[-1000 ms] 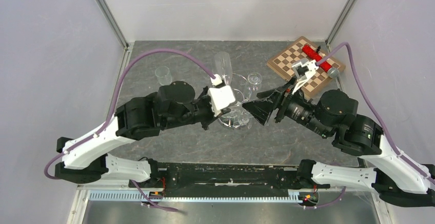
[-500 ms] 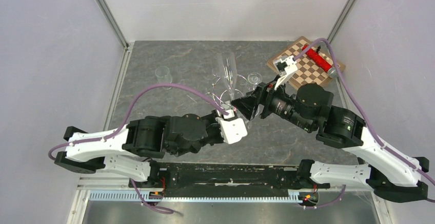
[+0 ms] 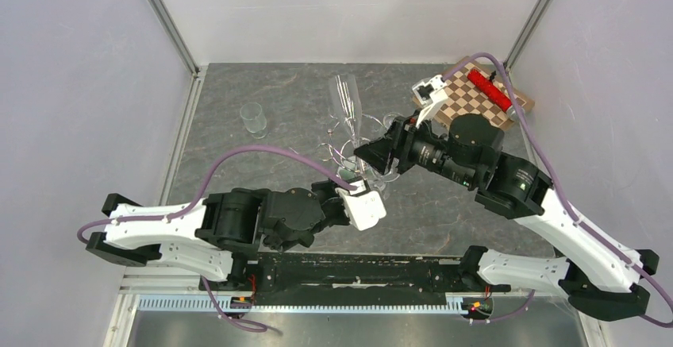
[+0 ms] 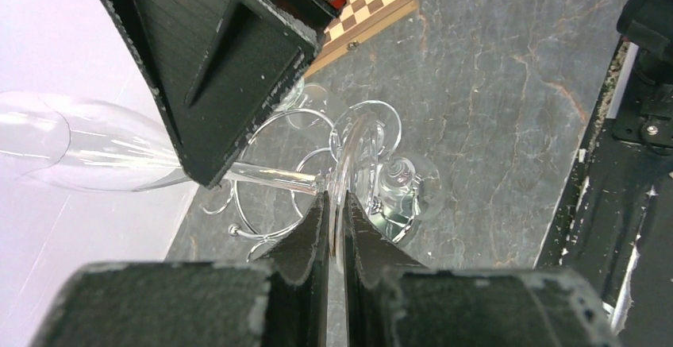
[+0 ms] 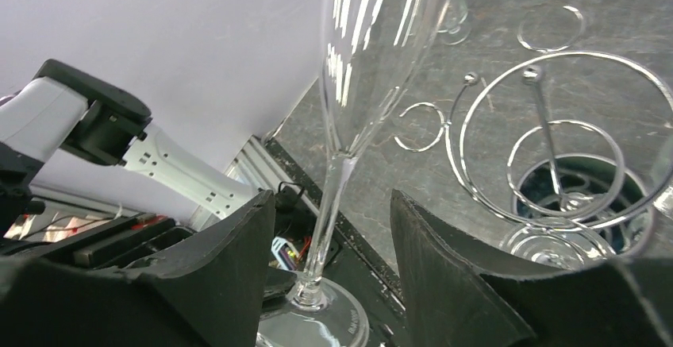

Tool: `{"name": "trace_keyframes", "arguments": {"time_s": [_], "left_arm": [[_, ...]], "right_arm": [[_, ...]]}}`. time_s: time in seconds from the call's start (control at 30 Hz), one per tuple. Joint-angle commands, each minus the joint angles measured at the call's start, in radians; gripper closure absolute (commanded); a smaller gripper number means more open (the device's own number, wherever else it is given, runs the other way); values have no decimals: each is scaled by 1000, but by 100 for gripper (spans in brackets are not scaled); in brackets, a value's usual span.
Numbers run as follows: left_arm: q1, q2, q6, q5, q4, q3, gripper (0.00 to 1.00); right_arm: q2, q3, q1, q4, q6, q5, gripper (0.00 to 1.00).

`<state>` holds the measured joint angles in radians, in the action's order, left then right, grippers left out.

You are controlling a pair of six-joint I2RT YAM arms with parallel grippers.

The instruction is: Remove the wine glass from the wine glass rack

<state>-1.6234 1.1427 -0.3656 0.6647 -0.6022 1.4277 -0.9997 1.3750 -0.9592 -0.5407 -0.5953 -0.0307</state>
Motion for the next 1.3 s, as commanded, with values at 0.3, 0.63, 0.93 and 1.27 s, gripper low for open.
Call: {"name": "trace_keyframes", "arguments": {"time_s": [0.3, 0.63, 0.93, 1.27], "left_arm": [[-8, -38, -83, 59, 125, -20, 98], [-9, -49, -73, 36, 118, -35, 98], [-8, -44, -27, 19, 72, -38, 64], [27, -22, 53, -58, 43, 7, 38]], "right_arm": [[-54, -28, 16, 94, 2, 187, 55], [-60, -45, 41, 113, 8, 215, 92], [-32, -85, 55, 142, 13, 231, 100], [39, -94, 62, 80, 109, 136, 100]]}}
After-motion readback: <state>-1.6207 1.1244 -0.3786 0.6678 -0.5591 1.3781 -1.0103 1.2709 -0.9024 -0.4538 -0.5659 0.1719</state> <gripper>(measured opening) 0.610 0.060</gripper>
